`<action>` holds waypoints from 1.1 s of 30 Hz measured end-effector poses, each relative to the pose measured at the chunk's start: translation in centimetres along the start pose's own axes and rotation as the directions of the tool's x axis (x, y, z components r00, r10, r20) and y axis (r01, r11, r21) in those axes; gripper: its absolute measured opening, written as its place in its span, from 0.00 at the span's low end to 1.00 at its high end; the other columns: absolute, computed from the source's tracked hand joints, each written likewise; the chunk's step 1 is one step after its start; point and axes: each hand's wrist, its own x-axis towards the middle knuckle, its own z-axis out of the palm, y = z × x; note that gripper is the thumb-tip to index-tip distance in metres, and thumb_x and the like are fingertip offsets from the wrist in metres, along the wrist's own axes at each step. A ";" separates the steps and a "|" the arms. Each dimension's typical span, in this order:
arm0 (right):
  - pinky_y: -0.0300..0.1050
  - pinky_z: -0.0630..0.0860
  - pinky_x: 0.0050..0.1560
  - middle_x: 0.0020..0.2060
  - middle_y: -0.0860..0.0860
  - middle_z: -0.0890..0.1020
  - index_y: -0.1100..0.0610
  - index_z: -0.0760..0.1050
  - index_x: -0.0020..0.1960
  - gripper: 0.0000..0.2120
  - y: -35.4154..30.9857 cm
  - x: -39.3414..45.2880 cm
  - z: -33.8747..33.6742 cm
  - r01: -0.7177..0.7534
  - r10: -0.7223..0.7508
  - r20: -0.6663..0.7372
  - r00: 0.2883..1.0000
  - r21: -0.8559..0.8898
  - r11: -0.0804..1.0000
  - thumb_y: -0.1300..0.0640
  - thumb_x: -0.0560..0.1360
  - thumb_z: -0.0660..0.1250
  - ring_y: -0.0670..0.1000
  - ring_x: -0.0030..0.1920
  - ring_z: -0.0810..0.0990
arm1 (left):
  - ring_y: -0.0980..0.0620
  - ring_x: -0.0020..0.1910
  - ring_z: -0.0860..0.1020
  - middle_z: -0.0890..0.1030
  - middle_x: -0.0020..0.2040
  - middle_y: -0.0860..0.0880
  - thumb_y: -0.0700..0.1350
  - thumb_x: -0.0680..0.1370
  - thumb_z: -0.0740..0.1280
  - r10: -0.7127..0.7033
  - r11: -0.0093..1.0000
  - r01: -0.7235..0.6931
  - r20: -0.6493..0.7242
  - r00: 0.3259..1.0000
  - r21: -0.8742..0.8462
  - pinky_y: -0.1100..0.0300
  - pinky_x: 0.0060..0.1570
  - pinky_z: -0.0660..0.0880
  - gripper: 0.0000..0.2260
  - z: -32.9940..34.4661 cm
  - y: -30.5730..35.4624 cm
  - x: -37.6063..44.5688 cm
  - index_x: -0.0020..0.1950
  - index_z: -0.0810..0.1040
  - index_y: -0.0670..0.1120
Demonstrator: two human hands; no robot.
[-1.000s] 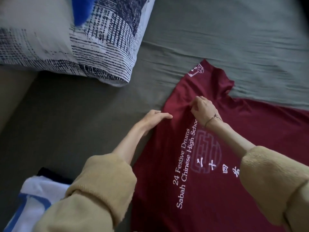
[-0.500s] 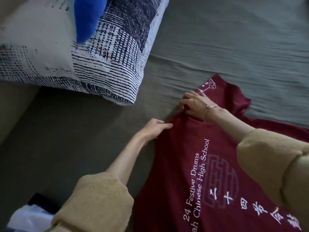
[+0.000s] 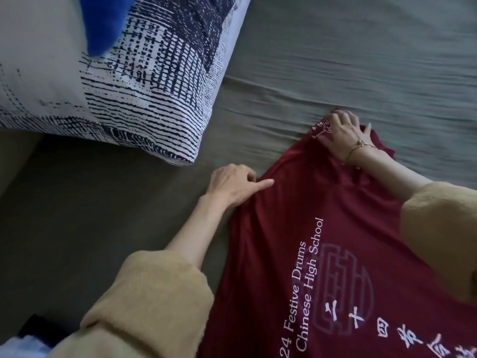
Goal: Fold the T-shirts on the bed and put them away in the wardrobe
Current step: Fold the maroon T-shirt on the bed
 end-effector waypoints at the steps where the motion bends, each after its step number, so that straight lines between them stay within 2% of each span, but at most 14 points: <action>1: 0.68 0.55 0.68 0.71 0.58 0.61 0.59 0.60 0.71 0.27 0.0 0.4 0.0 -0.106 0.108 -0.027 0.994 0.073 0.992 0.49 0.77 0.62 0.58 0.72 0.57 | 0.45 0.51 0.78 0.82 0.43 0.47 0.69 0.73 0.59 0.033 0.999 -0.033 -0.016 0.999 -0.017 0.57 0.44 0.66 0.24 0.0 0.6 0.6 0.39 0.77 0.48; 3: 0.66 0.57 0.68 0.69 0.61 0.62 0.62 0.59 0.71 0.31 0.3 1.0 0.0 -0.297 0.301 -0.044 0.953 0.080 0.952 0.45 0.76 0.63 0.60 0.71 0.59 | 0.43 0.51 0.77 0.81 0.44 0.46 0.64 0.76 0.60 0.102 0.993 -0.103 -0.020 0.995 -0.052 0.56 0.44 0.65 0.20 0.5 1.2 1.6 0.39 0.74 0.48; 5: 0.64 0.58 0.67 0.67 0.63 0.63 0.66 0.61 0.68 0.33 0.9 1.2 0.4 -0.353 0.353 -0.053 0.934 0.021 0.936 0.43 0.76 0.62 0.61 0.70 0.58 | 0.41 0.52 0.77 0.81 0.48 0.42 0.56 0.79 0.59 0.136 0.985 -0.141 -0.054 0.989 -0.099 0.54 0.46 0.67 0.15 1.5 1.0 2.2 0.43 0.75 0.46; 8: 0.59 0.65 0.60 0.63 0.64 0.68 0.67 0.63 0.63 0.24 2.2 1.7 1.1 -0.225 0.229 -0.105 0.968 0.051 0.973 0.48 0.79 0.59 0.62 0.66 0.65 | 0.41 0.52 0.78 0.82 0.48 0.41 0.52 0.81 0.59 0.093 0.965 -0.118 -0.118 0.989 -0.234 0.52 0.48 0.70 0.15 2.8 0.4 3.0 0.47 0.78 0.44; 11: 0.55 0.69 0.51 0.59 0.63 0.73 0.65 0.63 0.62 0.19 3.6 2.6 1.0 -0.082 0.092 -0.138 0.986 0.080 0.993 0.50 0.80 0.56 0.62 0.61 0.72 | 0.44 0.53 0.79 0.83 0.50 0.43 0.51 0.80 0.61 0.026 0.920 -0.055 -0.081 0.996 -0.388 0.54 0.48 0.69 0.13 3.5 0.1 3.3 0.50 0.81 0.43; 13: 0.54 0.68 0.53 0.59 0.63 0.73 0.64 0.63 0.61 0.18 4.3 3.4 0.7 -0.033 0.059 -0.143 0.988 0.174 0.984 0.51 0.80 0.57 0.63 0.61 0.71 | 0.45 0.55 0.78 0.83 0.51 0.43 0.50 0.78 0.63 -0.013 0.877 -0.017 -0.058 0.998 -0.480 0.54 0.52 0.70 0.14 3.5 0.1 3.6 0.50 0.81 0.41; 15: 0.54 0.66 0.58 0.59 0.64 0.73 0.64 0.63 0.60 0.19 4.9 3.7 0.4 -0.001 0.045 -0.144 0.989 0.291 0.957 0.50 0.79 0.59 0.64 0.61 0.70 | 0.46 0.50 0.78 0.83 0.45 0.44 0.53 0.73 0.62 -0.049 0.840 0.017 -0.045 0.998 -0.542 0.54 0.52 0.69 0.17 3.4 0.1 3.9 0.43 0.81 0.41; 18: 0.54 0.68 0.56 0.57 0.63 0.76 0.61 0.68 0.58 0.26 6.4 2.9 -0.6 -0.138 0.170 -0.161 0.972 0.191 0.972 0.38 0.77 0.56 0.63 0.60 0.73 | 0.53 0.39 0.70 0.72 0.31 0.53 0.52 0.71 0.61 -0.104 0.829 0.072 -0.026 0.994 -0.555 0.58 0.44 0.65 0.12 3.2 0.2 3.7 0.30 0.69 0.49; 20: 0.54 0.69 0.54 0.54 0.64 0.78 0.62 0.74 0.53 0.33 7.9 1.6 -1.2 -0.276 0.274 -0.147 0.951 0.009 0.961 0.31 0.74 0.52 0.63 0.58 0.75 | 0.52 0.36 0.69 0.71 0.31 0.45 0.51 0.75 0.62 -0.083 0.828 0.042 -0.049 0.995 -0.559 0.55 0.41 0.64 0.16 3.5 0.0 3.8 0.32 0.69 0.43; 22: 0.53 0.70 0.55 0.50 0.64 0.78 0.64 0.76 0.46 0.34 8.8 0.3 -0.7 -0.230 0.232 -0.138 0.963 0.030 0.973 0.33 0.75 0.52 0.62 0.57 0.74 | 0.51 0.35 0.69 0.72 0.33 0.41 0.50 0.76 0.61 -0.078 0.834 0.029 -0.066 0.995 -0.551 0.55 0.39 0.64 0.16 3.5 0.0 3.7 0.34 0.70 0.40; 24: 0.53 0.70 0.53 0.46 0.64 0.78 0.65 0.77 0.42 0.31 9.0 -0.7 0.2 -0.089 0.104 -0.150 0.983 0.103 0.991 0.36 0.77 0.55 0.63 0.54 0.75 | 0.51 0.34 0.67 0.68 0.31 0.45 0.52 0.73 0.59 -0.081 0.839 0.026 -0.077 0.994 -0.544 0.55 0.37 0.62 0.16 3.5 0.1 3.7 0.32 0.66 0.42; 26: 0.53 0.70 0.48 0.42 0.64 0.78 0.64 0.75 0.41 0.26 9.2 -0.8 0.9 -0.038 0.070 -0.206 0.976 0.156 0.987 0.41 0.77 0.58 0.64 0.50 0.76 | 0.51 0.33 0.66 0.67 0.29 0.49 0.53 0.70 0.57 -0.080 0.842 0.022 -0.083 0.993 -0.539 0.54 0.38 0.62 0.14 3.5 0.2 3.8 0.31 0.64 0.44; 29: 0.54 0.69 0.45 0.44 0.66 0.80 0.62 0.72 0.44 0.18 9.2 -0.3 0.8 -0.113 0.172 -0.257 0.951 0.229 0.967 0.46 0.78 0.60 0.66 0.48 0.77 | 0.51 0.33 0.66 0.66 0.29 0.50 0.54 0.69 0.57 -0.080 0.848 0.018 -0.094 0.992 -0.530 0.54 0.38 0.62 0.14 3.7 0.1 3.8 0.30 0.64 0.45; 33: 0.55 0.70 0.46 0.47 0.66 0.79 0.61 0.70 0.51 0.19 9.2 0.0 0.9 -0.227 0.256 -0.247 0.935 0.138 0.964 0.43 0.78 0.58 0.67 0.50 0.77 | 0.52 0.31 0.64 0.64 0.27 0.51 0.53 0.70 0.57 -0.067 0.869 -0.001 -0.118 0.991 -0.495 0.54 0.36 0.61 0.14 3.9 0.0 3.9 0.30 0.63 0.45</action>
